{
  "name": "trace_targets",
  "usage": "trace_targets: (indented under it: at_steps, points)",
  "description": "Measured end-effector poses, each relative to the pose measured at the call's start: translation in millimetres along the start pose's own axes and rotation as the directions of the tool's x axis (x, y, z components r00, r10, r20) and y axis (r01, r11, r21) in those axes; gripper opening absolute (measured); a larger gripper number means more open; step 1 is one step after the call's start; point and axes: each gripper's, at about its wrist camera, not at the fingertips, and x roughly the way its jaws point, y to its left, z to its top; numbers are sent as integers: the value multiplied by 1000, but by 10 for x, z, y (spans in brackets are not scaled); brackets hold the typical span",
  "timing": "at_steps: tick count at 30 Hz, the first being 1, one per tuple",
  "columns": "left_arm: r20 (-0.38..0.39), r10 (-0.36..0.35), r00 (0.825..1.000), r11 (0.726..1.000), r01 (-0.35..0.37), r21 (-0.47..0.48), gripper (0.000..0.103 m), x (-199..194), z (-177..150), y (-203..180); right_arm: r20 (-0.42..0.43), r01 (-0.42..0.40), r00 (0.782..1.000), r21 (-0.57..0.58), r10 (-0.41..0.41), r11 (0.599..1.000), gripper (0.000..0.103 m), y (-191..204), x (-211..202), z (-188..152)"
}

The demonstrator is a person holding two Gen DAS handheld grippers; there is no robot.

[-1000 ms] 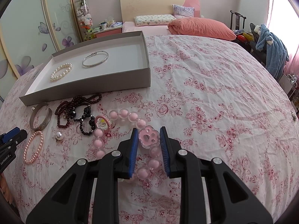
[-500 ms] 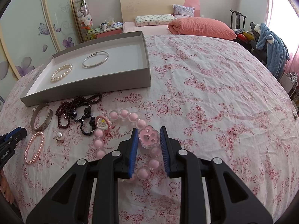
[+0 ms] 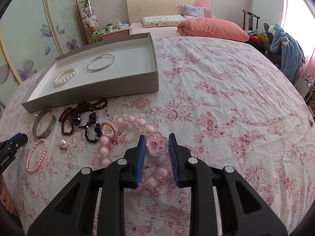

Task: Organize jewelry
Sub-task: 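Lift the pink bracelet toward the tray with the right tool while the left tool carries the ring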

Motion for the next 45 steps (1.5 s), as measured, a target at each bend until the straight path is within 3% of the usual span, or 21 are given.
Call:
trace_targets:
  at_steps: [6, 11, 15, 21, 33, 41, 45]
  points:
    - [0, -5, 1000, 1000, 5, -4, 22, 3, -3, 11, 2, -12, 1000, 13, 12, 1000, 25, -23, -1, -2]
    - [10, -27, 1000, 999, 27, -27, 22, -11, -20, 62, 43, -68, 997, 50, 66, 996, 25, -65, -89, 3]
    - [48, -33, 998, 998, 36, -55, 22, -138, -43, 161, 149, -141, 980, 39, 134, 989, 24, 1, -363, 33]
    - [130, -25, 991, 998, 33, -57, 22, -403, -51, 153, 220, -220, 953, 20, 210, 975, 24, 120, -564, 41]
    - [236, -26, 971, 999, 34, -32, 22, -760, -46, 53, 306, -287, 913, 12, 270, 958, 24, 159, -824, 87]
    - [280, -34, 959, 998, 47, -40, 22, -910, -22, 16, 344, -273, 901, -20, 262, 962, 24, 219, -951, 79]
    - [313, -43, 949, 998, 57, -36, 22, -1030, -35, -24, 383, -283, 882, -31, 273, 958, 24, 260, -1077, 46]
